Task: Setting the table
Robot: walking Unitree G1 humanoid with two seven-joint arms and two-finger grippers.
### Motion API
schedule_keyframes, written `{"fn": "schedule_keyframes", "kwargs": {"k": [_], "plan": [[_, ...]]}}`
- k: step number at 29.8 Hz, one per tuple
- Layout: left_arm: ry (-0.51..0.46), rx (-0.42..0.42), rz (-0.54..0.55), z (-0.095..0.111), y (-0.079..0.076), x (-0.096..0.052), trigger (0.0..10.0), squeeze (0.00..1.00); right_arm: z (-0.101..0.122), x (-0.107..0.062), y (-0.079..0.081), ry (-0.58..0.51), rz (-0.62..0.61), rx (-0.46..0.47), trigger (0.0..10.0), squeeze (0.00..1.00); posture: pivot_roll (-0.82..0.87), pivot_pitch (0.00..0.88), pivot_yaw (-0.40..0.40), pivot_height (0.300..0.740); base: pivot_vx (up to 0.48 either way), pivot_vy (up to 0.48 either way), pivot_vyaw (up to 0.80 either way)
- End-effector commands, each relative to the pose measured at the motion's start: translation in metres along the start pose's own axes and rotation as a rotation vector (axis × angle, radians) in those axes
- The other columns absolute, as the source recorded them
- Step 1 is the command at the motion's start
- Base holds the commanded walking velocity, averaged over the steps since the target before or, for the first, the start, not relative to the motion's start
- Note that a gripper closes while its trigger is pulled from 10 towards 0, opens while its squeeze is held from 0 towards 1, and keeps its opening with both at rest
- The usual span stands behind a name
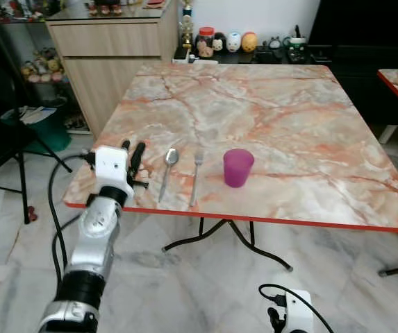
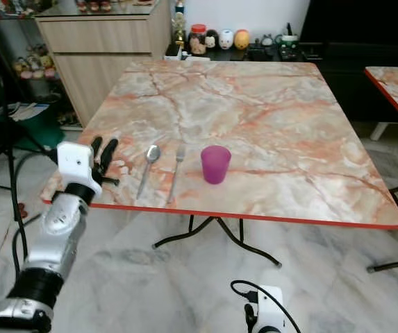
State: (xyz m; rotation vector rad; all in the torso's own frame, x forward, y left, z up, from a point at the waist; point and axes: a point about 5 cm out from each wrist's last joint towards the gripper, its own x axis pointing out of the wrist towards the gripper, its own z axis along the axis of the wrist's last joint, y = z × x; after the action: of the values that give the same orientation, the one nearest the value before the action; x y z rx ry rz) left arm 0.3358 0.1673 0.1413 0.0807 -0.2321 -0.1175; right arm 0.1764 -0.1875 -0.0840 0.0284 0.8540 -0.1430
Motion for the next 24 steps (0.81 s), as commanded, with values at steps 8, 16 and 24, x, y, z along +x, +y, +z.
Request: {"fn": "schedule_keyframes", "kwargs": {"k": [8, 16, 24], "plan": [[0.043, -0.018, 0.026, -0.006, 0.017, -0.014, 10.0, 0.0, -0.003, -0.002, -0.004, -0.016, -0.015, 0.027, 10.0, 0.0, 0.05, 0.0, 0.007, 0.74, 0.0, 0.0, -0.34], [0.06, -0.021, 0.033, -0.011, 0.015, -0.016, 10.0, 0.0, 0.01, 0.001, -0.014, -0.056, -0.036, 0.007, 10.0, 0.0, 0.03, 0.0, -0.002, 0.74, 0.0, 0.0, 0.0], [0.056, -0.04, 0.032, -0.009, 0.011, -0.01, 10.0, 0.0, 0.012, 0.001, -0.023, -0.045, -0.06, 0.022, 10.0, 0.0, 0.04, 0.0, -0.008, 0.74, 0.0, 0.0, -0.35]]}}
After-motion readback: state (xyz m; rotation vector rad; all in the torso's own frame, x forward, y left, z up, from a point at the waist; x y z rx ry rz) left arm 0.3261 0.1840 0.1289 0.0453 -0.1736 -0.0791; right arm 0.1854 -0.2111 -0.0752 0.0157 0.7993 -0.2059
